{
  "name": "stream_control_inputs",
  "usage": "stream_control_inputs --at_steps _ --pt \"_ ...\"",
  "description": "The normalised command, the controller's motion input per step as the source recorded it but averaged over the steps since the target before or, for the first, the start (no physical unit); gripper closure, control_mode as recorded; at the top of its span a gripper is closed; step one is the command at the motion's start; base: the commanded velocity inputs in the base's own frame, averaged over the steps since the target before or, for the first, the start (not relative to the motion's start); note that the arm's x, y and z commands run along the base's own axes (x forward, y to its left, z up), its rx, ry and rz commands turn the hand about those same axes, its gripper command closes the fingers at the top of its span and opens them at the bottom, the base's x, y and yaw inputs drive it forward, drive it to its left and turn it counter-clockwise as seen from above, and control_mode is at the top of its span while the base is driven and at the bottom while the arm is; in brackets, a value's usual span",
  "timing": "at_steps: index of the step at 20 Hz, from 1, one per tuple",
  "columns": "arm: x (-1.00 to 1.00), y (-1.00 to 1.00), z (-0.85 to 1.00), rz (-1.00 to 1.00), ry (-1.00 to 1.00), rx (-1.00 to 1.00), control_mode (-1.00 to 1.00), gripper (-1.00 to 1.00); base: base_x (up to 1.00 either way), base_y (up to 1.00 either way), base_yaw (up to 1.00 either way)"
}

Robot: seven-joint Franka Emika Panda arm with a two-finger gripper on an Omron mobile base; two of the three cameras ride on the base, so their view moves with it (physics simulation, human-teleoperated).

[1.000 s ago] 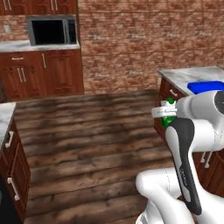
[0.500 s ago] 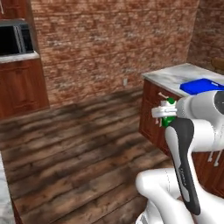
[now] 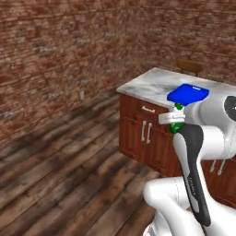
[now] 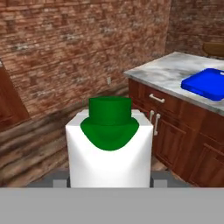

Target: Take out the milk from the fridge and place it on the tray on the counter. Then take the sugar cube near the tray and place it in the tray.

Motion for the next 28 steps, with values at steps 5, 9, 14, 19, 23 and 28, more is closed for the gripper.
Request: stream_control_inputs --at_steps 5,9,14,19,23,28 --pt "0.0 0.0 0.0 0.0 0.0 0.0 1.0 1.0 0.39 0.6 -0.79" --pt "0.0 0.0 0.0 0.0 0.0 0.0 1.0 1.0 0.13 0.84 -0.69" --pt "0.0 0.0 0.0 0.0 0.0 0.0 1.0 1.0 0.15 1.0 -0.48" --pt "0.0 0.0 0.0 0.0 0.0 0.0 1.0 1.0 0.4 0.75 -0.39" --pt "0.0 0.0 0.0 0.0 0.0 0.0 1.0 1.0 0.65 -0.02 -0.14" --pt "0.0 0.0 0.0 0.0 0.0 0.0 1.0 1.0 0.59 -0.08 -0.14"
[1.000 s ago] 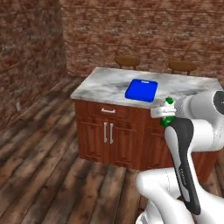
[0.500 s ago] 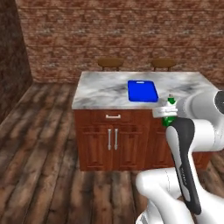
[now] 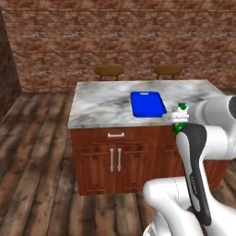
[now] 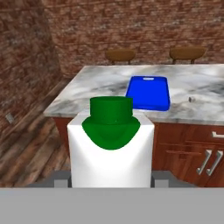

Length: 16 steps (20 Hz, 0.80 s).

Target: Take out the milk from the fridge and place it on the tray on the counter. Then take the sugar cube near the tray and place it in the tray.

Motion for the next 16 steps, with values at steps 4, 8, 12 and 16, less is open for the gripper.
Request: stream_control_inputs --at_steps 4,8,12,16 --pt "0.0 0.0 0.0 0.0 0.0 0.0 1.0 1.0 0.64 0.0 -0.2" --pt "0.0 0.0 0.0 0.0 0.0 0.0 1.0 1.0 0.5 0.0 -0.31" --pt "0.0 0.0 0.0 0.0 0.0 0.0 1.0 1.0 0.18 0.0 -0.34" --pt "0.0 0.0 0.0 0.0 0.0 0.0 1.0 1.0 0.16 0.23 -0.35"
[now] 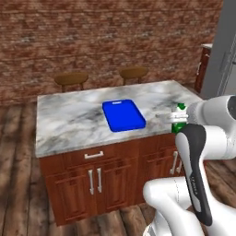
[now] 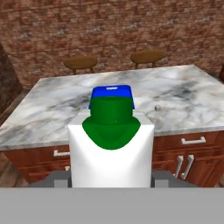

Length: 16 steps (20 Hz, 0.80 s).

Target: Take out the milk from the fridge and place it on the tray on the counter. Then take the sugar cube near the tray and place it in the tray.

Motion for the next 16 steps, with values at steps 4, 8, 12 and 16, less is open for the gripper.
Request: stream_control_inputs --at_steps 4,8,12,16 --pt "0.0 0.0 0.0 0.0 0.0 0.0 1.0 1.0 0.45 0.38 -0.22" --pt "0.0 0.0 0.0 0.0 0.0 0.0 1.0 1.0 0.62 0.18 -0.08" --pt "0.0 0.0 0.0 0.0 0.0 0.0 1.0 1.0 0.43 -0.08 0.08" --pt "0.0 0.0 0.0 0.0 0.0 0.0 1.0 1.0 0.48 -0.01 0.12"
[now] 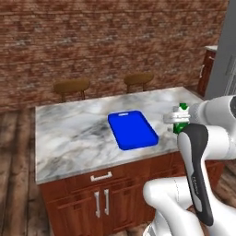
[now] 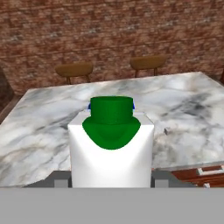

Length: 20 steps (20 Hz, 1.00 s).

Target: Take out the milk from the fridge and place it on the tray on the counter. Then take the sugar cube near the tray and place it in the tray.

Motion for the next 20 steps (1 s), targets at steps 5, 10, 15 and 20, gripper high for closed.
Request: stream_control_inputs --at_steps 5,10,15,20 --pt "0.0 0.0 0.0 0.0 0.0 0.0 1.0 1.0 0.74 0.01 0.14" --pt "0.0 0.0 0.0 0.0 0.0 0.0 1.0 1.0 0.67 0.0 0.13" --pt "0.0 0.0 0.0 0.0 0.0 0.0 1.0 1.0 0.37 -0.09 0.11" --pt "0.0 0.0 0.0 0.0 0.0 0.0 1.0 1.0 0.0 -0.09 0.07"
